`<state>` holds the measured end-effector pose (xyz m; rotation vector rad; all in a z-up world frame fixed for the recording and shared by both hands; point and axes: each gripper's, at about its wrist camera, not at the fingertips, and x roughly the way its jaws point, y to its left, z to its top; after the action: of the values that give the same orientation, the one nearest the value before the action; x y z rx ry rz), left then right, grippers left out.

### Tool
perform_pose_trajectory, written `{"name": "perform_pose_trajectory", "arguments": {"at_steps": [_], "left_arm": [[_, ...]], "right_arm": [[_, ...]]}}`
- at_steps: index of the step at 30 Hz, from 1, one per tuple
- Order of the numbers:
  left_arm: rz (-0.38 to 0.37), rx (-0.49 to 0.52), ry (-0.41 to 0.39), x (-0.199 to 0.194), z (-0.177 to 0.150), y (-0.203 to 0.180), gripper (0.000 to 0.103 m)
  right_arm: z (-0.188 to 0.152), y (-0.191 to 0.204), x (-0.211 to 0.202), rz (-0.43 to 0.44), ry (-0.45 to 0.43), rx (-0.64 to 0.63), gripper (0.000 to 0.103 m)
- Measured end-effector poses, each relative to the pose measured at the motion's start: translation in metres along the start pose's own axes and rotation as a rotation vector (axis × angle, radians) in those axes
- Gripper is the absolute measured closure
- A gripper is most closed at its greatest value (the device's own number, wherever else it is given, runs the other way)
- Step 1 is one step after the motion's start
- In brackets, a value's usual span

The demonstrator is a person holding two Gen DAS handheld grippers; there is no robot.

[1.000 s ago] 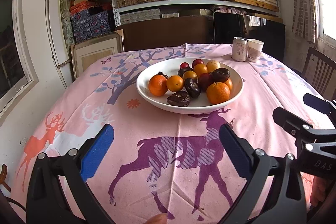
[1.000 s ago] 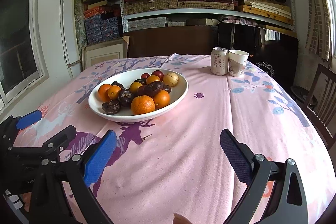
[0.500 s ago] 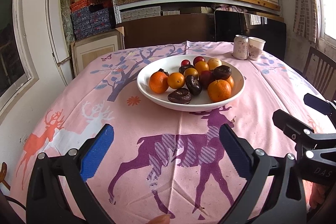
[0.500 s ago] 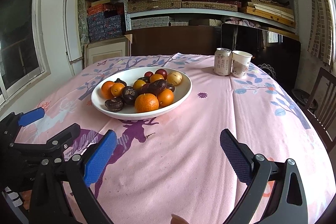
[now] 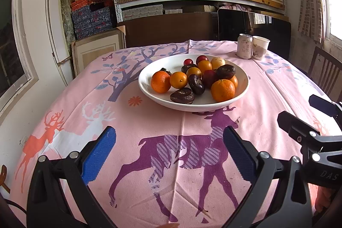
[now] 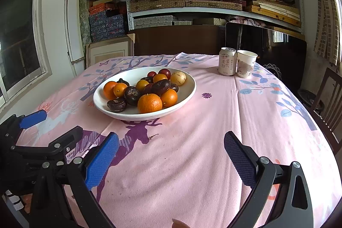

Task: Organize fruits

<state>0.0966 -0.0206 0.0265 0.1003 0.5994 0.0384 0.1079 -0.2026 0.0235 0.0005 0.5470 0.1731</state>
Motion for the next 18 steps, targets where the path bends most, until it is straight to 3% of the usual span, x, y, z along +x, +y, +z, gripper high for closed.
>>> {"name": "perform_pose_trajectory", "arguments": {"at_steps": [10, 18], "left_arm": [[0.04, 0.024, -0.022, -0.0004, -0.0029, -0.0043, 0.005], [0.012, 0.018, 0.007, 0.0044, -0.0032, -0.003, 0.005]], "right_arm": [[-0.0009, 0.0008, 0.001, -0.001, 0.003, -0.004, 0.003], [-0.0017, 0.0007, 0.004, 0.002, 0.01, -0.005, 0.003]]}}
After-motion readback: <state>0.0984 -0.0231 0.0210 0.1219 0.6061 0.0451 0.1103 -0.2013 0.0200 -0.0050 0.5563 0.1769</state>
